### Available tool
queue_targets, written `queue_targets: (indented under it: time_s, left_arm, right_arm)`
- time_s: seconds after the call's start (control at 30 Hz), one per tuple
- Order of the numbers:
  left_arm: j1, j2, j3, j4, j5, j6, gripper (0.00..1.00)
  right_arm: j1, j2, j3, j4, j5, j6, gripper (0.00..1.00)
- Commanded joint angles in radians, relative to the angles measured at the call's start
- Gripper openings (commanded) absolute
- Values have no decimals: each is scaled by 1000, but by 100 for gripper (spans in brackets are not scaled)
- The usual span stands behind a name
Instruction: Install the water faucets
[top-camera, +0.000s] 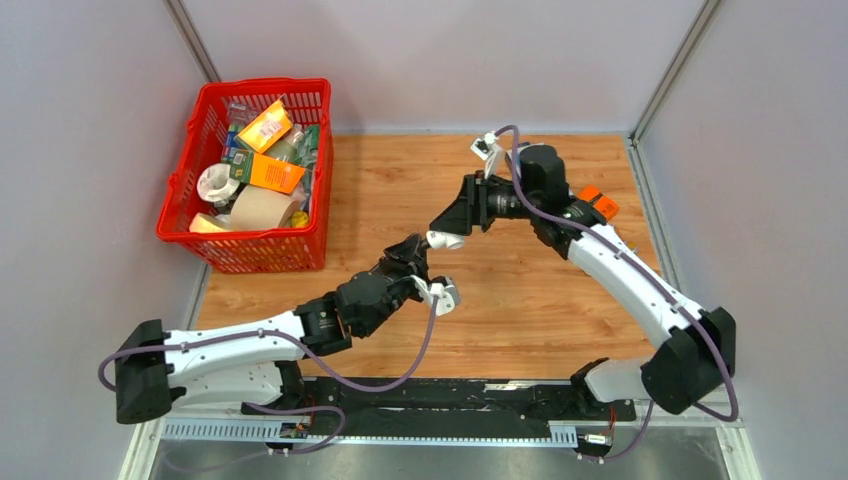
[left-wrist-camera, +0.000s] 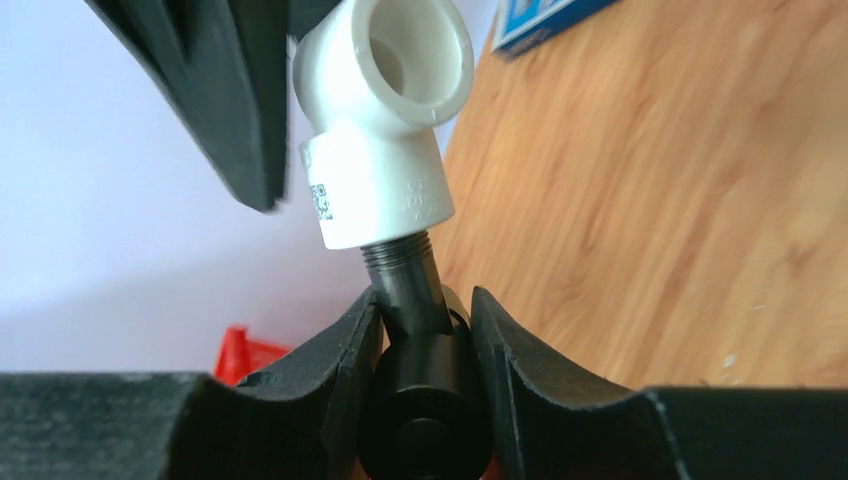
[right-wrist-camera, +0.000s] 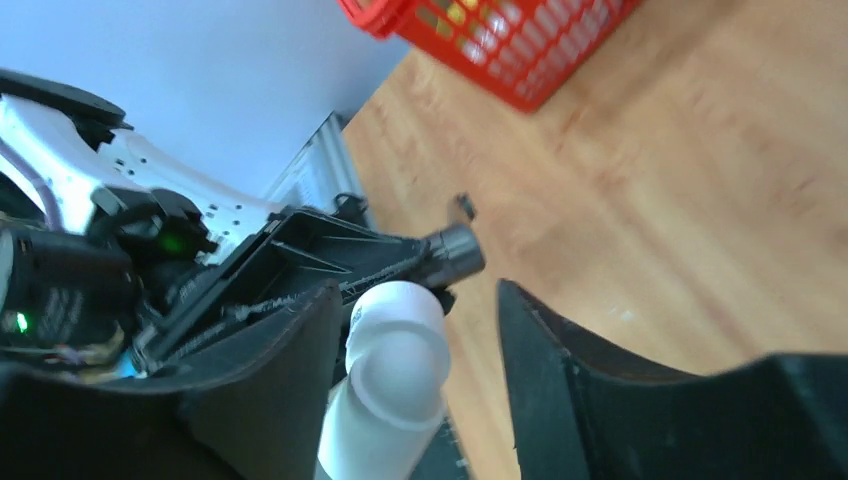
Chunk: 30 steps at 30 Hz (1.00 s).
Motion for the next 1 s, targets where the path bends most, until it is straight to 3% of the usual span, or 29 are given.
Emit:
queue_targets:
  time_s: [0.0,0.07,0.1,0.3,0.4,0.6,0.8,0.97]
  left_arm:
    - [85,-118,122,-227,351,-243,0]
    - [143,-135,153,-312,481,-310,0]
    - [171,-138,171,-345,554,-341,0]
    - [316,-128,262,-510,917,-448,0]
    - [392,-85,315,-566,1140,-491,0]
    - [499,24,424,-620,1450,-560,0]
    - [524,125,532,-729,1567,-536,0]
    - [522,168,587,-788,1583,-525,0]
  right_arm:
    - [-26,-149,-32,176,37,-305,66]
    - [-26,-210,-70,200,14,-411,74]
    - [-24,-233,-88,211,3,-459,99]
    - [-26,-401,-194,219,-11,-683,100]
    - [-26,-465,-256,219,-84,-787,100]
    - [-23,-522,-343,188,-233,-976,100]
    - [6,-490,-332,167,-227,-1030,95]
    - [19,-442,-302,161,-223,-1048,93]
